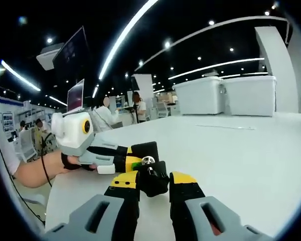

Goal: Clamp the fixed fixture on the desktop, loosen the retaining clip, secure it to the edge of the desk, and tighten the retaining clip.

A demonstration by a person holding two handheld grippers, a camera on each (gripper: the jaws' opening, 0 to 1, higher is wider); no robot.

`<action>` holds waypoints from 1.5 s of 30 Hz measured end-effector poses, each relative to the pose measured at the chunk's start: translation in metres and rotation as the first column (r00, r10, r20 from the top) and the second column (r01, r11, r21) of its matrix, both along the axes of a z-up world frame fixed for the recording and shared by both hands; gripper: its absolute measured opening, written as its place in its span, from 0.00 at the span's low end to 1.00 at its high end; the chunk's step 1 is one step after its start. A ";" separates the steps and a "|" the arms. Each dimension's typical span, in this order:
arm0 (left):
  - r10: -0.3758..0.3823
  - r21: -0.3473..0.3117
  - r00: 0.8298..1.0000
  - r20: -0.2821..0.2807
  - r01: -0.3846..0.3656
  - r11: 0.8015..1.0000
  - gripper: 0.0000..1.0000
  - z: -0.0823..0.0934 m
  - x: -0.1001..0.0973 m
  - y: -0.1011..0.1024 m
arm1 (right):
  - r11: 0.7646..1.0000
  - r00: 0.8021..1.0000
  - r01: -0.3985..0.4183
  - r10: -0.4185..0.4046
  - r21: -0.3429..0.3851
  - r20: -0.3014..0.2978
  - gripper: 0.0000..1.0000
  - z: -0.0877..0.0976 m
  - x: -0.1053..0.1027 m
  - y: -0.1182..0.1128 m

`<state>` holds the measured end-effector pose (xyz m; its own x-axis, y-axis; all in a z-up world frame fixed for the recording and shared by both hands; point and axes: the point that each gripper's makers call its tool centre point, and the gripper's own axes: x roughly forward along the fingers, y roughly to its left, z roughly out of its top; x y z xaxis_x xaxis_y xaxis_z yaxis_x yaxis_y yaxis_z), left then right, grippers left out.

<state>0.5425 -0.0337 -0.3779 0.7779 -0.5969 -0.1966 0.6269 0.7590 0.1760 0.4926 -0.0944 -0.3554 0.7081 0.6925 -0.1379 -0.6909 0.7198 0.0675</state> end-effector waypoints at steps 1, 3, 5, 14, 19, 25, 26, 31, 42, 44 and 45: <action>0.000 0.000 1.000 0.001 0.000 1.000 0.06 0.000 0.000 0.000 | 1.000 1.000 0.000 0.000 -0.008 0.011 0.22 0.000 0.000 0.000; -0.001 0.002 1.000 0.004 0.001 1.000 0.06 0.000 0.000 0.000 | 0.999 0.999 -0.001 0.002 -0.034 0.047 0.22 0.001 -0.001 0.001; -0.002 0.001 1.000 0.004 0.002 1.000 0.06 0.000 -0.001 0.000 | 0.999 0.997 0.004 0.000 -0.051 0.075 0.21 0.001 -0.001 0.001; -0.002 0.001 1.000 0.005 0.002 1.000 0.06 0.001 -0.001 0.000 | 0.983 0.972 0.035 0.008 -0.178 0.234 0.21 0.004 -0.003 0.005; -0.001 0.002 1.000 0.007 0.001 1.000 0.06 0.000 -0.001 0.000 | 0.978 0.965 0.047 0.009 -0.204 0.263 0.21 0.004 -0.002 0.005; 0.000 0.002 1.000 0.008 0.000 1.000 0.06 0.001 -0.001 0.000 | 0.998 0.983 0.027 -0.016 -0.057 0.185 0.22 0.016 -0.003 0.000; 0.001 0.002 1.000 0.008 -0.001 1.000 0.06 0.001 -0.001 0.000 | 0.999 0.987 0.036 -0.033 -0.014 0.157 0.23 0.019 -0.002 -0.005; 0.001 0.002 1.000 0.008 -0.001 1.000 0.06 0.001 0.000 0.000 | 0.985 0.999 0.025 -0.017 0.169 -0.052 0.26 0.018 0.004 -0.015; 0.003 0.003 1.000 0.010 -0.003 1.000 0.06 0.001 0.000 0.000 | 0.997 0.995 -0.013 0.021 0.078 -0.095 0.19 -0.001 0.002 -0.003; 0.000 0.003 1.000 0.011 0.000 1.000 0.06 0.001 -0.001 0.000 | 0.996 0.996 -0.017 0.024 0.087 -0.085 0.19 0.001 0.000 -0.003; 0.001 0.004 1.000 0.011 -0.001 1.000 0.06 0.000 0.000 0.000 | 0.996 0.997 -0.020 0.026 0.082 -0.074 0.19 0.000 0.000 -0.004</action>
